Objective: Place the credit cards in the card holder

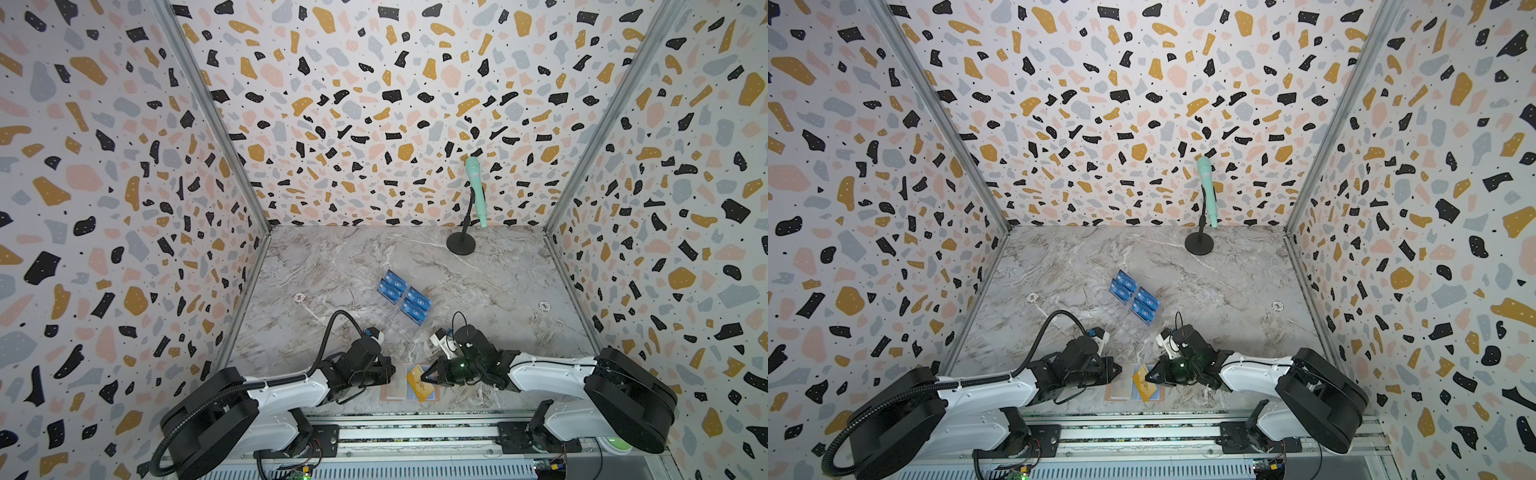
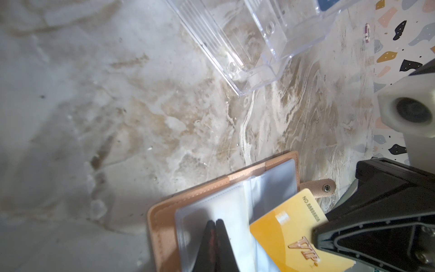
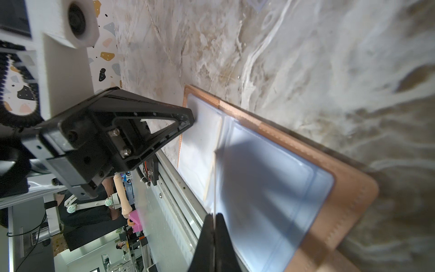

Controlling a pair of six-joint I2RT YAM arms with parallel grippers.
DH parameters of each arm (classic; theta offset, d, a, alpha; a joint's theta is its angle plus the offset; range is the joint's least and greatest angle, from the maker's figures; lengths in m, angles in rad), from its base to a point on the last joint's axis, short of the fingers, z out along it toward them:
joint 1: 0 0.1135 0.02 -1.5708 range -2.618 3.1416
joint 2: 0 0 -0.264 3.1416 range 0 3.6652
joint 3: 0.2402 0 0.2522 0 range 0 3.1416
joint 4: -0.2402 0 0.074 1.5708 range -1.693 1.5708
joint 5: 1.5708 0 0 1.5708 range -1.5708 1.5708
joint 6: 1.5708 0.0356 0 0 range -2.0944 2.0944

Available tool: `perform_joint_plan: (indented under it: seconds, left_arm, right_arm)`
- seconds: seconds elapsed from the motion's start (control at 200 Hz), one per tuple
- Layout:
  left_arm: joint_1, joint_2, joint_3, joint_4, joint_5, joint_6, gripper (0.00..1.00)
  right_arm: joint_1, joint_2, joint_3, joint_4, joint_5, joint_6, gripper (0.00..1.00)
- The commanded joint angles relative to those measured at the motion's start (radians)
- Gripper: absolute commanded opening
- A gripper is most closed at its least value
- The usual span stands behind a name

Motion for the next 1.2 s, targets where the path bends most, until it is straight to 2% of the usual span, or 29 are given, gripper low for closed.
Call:
perform_joint_plan:
  seconds: [0.0,0.626,0.851,1.196]
  left_arm:
    - [-0.006,0.0,-0.012,-0.036,-0.004,0.006,0.0]
    - [-0.012,-0.044,-0.036,-0.041,-0.007,-0.018,0.0]
    - [-0.017,-0.05,-0.04,-0.064,-0.019,-0.013,0.0]
    - [-0.048,-0.092,-0.023,-0.129,-0.036,0.001,0.0]
  right_arm:
    - [0.0,0.007,-0.005,0.018,-0.007,0.002,0.0]
    - [0.01,0.11,-0.018,0.213,0.004,0.055,0.0]
    - [0.015,0.125,-0.036,0.275,0.066,0.031,0.0]
    - [0.021,0.199,-0.027,0.361,0.054,0.035,0.0]
